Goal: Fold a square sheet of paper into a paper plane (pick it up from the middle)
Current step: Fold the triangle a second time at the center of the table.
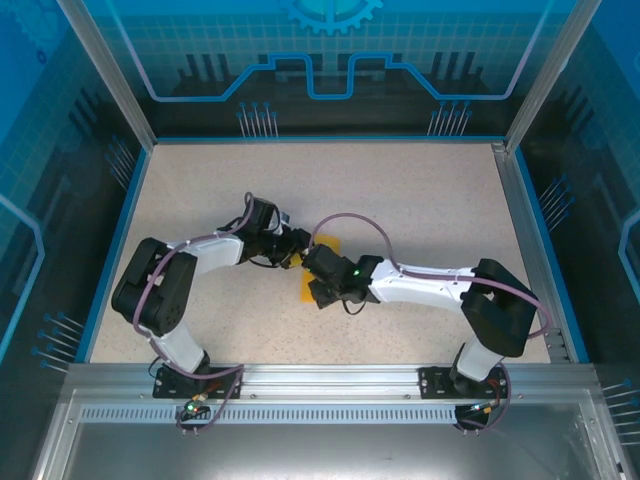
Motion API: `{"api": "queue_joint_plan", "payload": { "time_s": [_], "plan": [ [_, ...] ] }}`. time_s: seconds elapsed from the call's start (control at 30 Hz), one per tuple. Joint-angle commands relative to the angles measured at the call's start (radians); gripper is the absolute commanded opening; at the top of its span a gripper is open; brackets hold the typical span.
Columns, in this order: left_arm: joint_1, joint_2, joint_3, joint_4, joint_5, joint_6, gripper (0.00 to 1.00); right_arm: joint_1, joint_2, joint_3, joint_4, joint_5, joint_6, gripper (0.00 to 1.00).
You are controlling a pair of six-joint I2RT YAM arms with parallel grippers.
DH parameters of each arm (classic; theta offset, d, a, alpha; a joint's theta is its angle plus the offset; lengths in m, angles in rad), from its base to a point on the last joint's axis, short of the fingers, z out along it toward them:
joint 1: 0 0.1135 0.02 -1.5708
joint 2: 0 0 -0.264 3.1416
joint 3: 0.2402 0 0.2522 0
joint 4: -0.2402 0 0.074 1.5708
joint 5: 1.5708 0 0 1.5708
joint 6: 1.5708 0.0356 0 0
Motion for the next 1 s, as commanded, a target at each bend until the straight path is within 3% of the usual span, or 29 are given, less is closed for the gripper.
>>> {"api": "queue_joint_plan", "payload": {
  "time_s": [0.0,0.27,0.6,0.97],
  "plan": [
    [-0.004,-0.043,0.014,-0.076,-0.05,0.03,0.51,-0.051,-0.038,-0.049,0.132,-0.179,-0.023,0.09],
    [-0.012,-0.086,0.008,-0.133,-0.076,0.065,0.51,-0.185,-0.041,-0.116,0.223,-0.397,-0.062,0.09],
    [-0.043,-0.126,-0.012,-0.173,-0.088,0.086,0.5,-0.318,0.0,-0.123,0.194,-0.632,-0.155,0.11],
    [-0.067,-0.134,-0.004,-0.196,-0.093,0.103,0.49,-0.376,0.052,-0.043,0.025,-0.595,-0.216,0.12]
  ]
}}
